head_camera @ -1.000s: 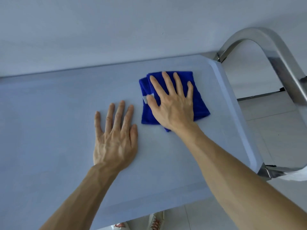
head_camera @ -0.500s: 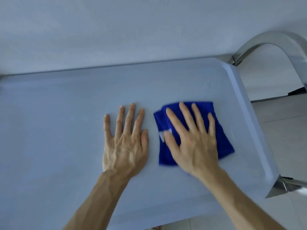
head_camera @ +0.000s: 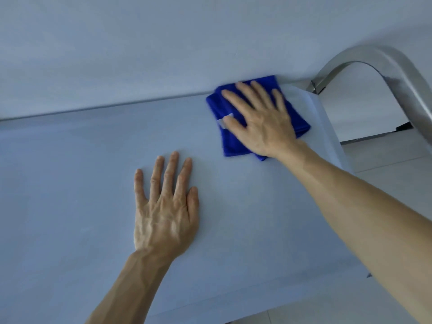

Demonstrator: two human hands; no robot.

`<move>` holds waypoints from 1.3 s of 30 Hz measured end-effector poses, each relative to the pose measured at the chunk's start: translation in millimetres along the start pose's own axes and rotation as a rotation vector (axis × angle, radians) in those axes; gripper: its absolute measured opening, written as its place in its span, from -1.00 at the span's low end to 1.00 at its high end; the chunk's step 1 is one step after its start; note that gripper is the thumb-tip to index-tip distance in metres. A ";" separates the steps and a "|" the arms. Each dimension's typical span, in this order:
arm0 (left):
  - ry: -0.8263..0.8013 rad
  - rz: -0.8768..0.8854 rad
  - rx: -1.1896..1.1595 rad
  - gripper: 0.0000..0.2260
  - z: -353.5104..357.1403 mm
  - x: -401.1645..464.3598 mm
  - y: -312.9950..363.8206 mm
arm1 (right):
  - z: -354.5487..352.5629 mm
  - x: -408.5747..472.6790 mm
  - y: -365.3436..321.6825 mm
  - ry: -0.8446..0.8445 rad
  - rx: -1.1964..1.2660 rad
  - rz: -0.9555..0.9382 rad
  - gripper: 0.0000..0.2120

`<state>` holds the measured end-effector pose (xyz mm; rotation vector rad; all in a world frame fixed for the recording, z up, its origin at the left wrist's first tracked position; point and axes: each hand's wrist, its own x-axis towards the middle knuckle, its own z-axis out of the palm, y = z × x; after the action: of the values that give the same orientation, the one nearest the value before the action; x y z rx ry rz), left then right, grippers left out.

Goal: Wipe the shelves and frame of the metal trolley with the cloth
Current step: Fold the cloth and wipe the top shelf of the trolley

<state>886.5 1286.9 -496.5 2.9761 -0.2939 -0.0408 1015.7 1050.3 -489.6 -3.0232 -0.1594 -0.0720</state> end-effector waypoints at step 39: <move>-0.014 0.133 0.001 -0.45 20.1 32.9 112.2 | -21.5 -74.1 67.5 -0.035 0.013 0.199 -0.45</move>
<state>896.4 1168.7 -499.8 2.9501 -0.4930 -0.0469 948.4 973.5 -479.7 -3.0098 0.1380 -0.0012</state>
